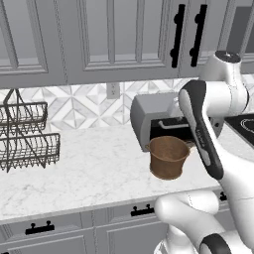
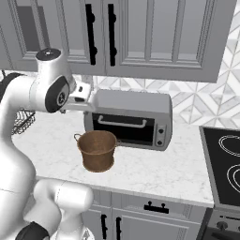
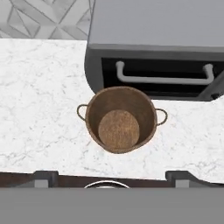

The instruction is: Open the cabinet, pick up the bread from the cabinet and place it in the basket. Then move the basket to the dining counter.

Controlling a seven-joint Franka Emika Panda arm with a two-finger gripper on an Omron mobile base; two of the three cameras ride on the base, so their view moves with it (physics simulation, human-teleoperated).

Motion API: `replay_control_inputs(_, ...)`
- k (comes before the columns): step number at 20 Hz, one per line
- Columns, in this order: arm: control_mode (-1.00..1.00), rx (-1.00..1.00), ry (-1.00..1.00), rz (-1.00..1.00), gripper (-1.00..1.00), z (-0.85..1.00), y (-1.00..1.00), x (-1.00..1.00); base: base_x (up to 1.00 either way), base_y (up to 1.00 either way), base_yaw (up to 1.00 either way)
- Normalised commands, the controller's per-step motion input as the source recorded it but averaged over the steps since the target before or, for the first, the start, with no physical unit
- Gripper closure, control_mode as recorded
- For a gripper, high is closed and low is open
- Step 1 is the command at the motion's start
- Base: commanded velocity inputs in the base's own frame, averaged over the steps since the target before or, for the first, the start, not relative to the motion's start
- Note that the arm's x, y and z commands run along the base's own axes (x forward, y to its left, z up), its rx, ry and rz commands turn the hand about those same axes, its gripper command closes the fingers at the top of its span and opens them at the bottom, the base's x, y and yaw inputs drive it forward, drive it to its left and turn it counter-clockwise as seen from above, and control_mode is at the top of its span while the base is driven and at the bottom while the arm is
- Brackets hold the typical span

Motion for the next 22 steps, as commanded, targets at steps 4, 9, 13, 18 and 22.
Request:
replay_control_inputs(4,-1.0,0.06,-0.45,0.0,-1.0,0.93,-0.33,-0.18,0.0,0.0,0.0)
replay_control_inputs(9,-1.0,0.05,-0.53,0.0,-1.0,0.67,-0.24,0.0,0.0,0.0,0.0)
replay_control_inputs(13,-1.0,0.04,-0.57,0.0,-1.0,0.47,-0.04,-0.06,0.0,0.0,0.0)
replay_control_inputs(18,-1.0,0.04,-0.48,0.0,-1.0,0.47,0.0,-0.25,0.0,0.0,0.0)
replay_control_inputs(22,-1.0,0.01,-0.31,-0.01,-1.0,0.4,-0.04,-0.02,0.0,0.0,0.0)
